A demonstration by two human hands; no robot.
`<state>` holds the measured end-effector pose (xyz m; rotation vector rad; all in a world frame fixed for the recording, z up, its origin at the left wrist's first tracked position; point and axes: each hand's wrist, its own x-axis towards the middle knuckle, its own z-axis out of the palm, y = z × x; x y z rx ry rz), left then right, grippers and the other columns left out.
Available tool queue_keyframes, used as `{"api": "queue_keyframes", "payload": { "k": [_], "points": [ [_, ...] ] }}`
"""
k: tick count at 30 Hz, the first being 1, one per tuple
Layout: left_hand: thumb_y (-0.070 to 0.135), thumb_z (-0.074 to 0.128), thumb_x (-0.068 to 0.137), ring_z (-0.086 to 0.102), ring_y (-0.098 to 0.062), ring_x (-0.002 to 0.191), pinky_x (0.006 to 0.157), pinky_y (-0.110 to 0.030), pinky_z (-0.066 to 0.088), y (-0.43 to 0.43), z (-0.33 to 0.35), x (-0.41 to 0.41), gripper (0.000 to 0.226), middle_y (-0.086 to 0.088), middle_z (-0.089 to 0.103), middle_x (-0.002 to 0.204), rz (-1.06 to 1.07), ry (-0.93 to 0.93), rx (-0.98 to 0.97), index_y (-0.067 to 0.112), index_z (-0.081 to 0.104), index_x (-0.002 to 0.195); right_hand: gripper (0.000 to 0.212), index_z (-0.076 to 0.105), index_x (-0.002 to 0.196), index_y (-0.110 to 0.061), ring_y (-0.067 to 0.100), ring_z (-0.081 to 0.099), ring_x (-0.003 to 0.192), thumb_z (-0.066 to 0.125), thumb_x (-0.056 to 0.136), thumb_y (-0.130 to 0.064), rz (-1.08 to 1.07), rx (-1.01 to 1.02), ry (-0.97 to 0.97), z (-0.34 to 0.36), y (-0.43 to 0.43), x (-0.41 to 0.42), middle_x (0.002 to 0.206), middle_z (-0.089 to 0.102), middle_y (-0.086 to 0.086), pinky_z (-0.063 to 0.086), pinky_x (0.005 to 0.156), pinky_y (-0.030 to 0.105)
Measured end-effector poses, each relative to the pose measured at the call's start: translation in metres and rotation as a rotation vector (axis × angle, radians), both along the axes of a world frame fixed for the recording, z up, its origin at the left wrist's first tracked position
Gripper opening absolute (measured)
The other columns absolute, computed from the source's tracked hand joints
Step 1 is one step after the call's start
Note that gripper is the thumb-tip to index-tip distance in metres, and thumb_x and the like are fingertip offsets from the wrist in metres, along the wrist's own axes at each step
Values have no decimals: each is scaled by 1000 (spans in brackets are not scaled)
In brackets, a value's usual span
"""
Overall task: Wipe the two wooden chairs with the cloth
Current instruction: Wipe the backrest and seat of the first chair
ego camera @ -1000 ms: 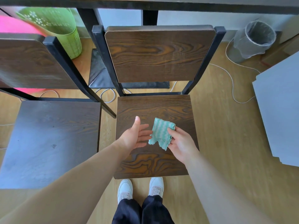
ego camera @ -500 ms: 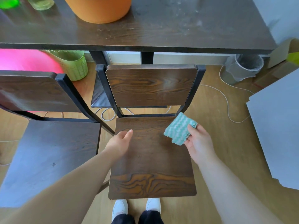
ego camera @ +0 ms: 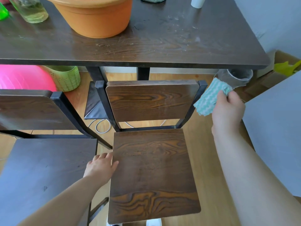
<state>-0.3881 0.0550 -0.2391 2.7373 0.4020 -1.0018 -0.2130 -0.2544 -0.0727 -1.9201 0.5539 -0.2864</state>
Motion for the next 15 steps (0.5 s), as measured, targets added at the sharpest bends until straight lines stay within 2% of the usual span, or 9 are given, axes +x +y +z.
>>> {"api": "queue_keyframes", "payload": {
  "k": [2, 4, 8, 10, 15],
  "points": [
    [54, 28, 103, 34, -24, 140, 110, -41, 36, 9, -1, 2, 54, 4, 41, 153, -3, -13, 7, 30, 31, 151, 25, 60, 115, -15, 6, 61, 94, 45, 103, -32, 66, -225, -38, 7, 10, 14, 106, 62, -10, 51, 68, 17],
    [54, 28, 103, 30, -23, 144, 112, -40, 33, 19, -4, 2, 55, 4, 37, 156, -38, -23, 40, 31, 28, 153, 27, 60, 120, -14, 4, 55, 95, 47, 104, -31, 143, -361, -53, 10, 23, 27, 107, 56, -11, 52, 72, 18],
    [53, 27, 104, 21, -24, 150, 118, -39, 25, 34, -9, 1, 57, 2, 27, 162, -115, -26, 81, 31, 23, 155, 25, 65, 109, -6, 20, 63, 91, 49, 102, -24, 266, -580, 7, 2, 51, 41, 110, 66, 7, 61, 79, 42],
    [53, 27, 104, 18, -24, 151, 119, -39, 22, 40, -12, 0, 57, 1, 23, 164, -150, -34, 80, 31, 22, 156, 26, 66, 117, -5, 26, 66, 98, 50, 102, -20, 272, -648, 20, -3, 64, 40, 115, 67, 10, 60, 81, 42],
    [51, 28, 104, 15, -24, 152, 121, -40, 18, 49, -18, -1, 57, -1, 19, 165, -215, -40, 46, 31, 20, 157, 29, 65, 123, -3, 27, 62, 106, 48, 101, -13, 348, -692, -7, -6, 112, 26, 124, 63, 10, 57, 89, 39]
  ]
}}
